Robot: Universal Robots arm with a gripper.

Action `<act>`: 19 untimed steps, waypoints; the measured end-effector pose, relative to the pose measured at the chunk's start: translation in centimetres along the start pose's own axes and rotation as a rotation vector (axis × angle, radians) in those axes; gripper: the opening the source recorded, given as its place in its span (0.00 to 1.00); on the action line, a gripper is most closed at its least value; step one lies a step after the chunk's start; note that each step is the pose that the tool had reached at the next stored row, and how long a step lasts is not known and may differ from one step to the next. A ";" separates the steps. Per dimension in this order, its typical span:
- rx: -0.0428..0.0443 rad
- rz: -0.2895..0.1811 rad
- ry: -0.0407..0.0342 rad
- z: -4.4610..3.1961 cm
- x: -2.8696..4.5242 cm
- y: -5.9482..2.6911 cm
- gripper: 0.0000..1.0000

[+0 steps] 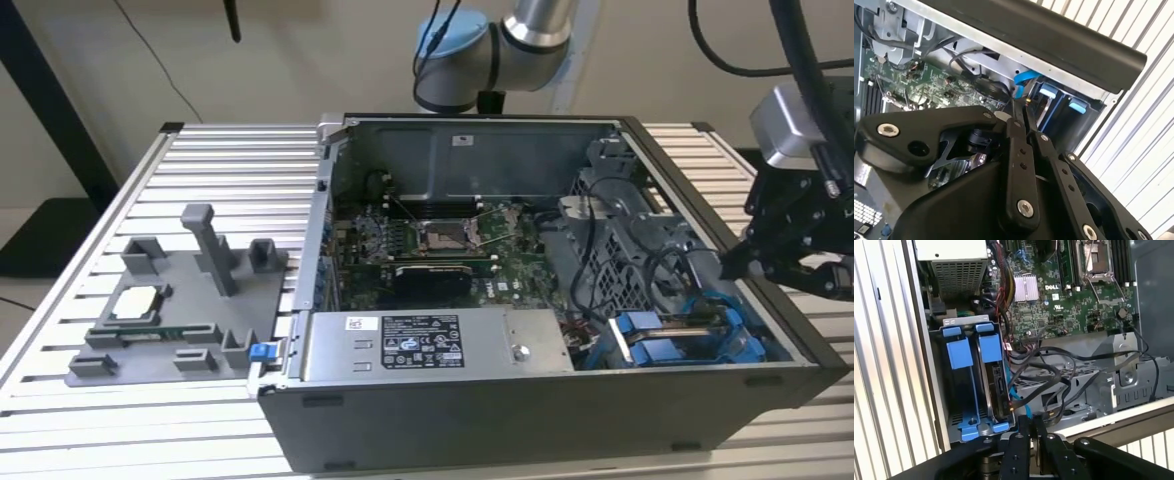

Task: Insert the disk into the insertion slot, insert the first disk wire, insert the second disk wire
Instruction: 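Insert the second disk wire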

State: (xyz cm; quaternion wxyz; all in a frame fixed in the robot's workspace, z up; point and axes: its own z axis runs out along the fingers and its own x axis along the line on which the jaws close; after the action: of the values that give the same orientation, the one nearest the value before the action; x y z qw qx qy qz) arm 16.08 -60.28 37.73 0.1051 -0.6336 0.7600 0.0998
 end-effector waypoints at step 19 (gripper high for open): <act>0.0189 0.002 -0.0056 -0.51 0.58 6.51 0.00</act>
State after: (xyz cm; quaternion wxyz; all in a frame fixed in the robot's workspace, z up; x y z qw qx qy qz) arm 9.56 -59.81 38.18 0.1131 -0.6316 0.7612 0.0945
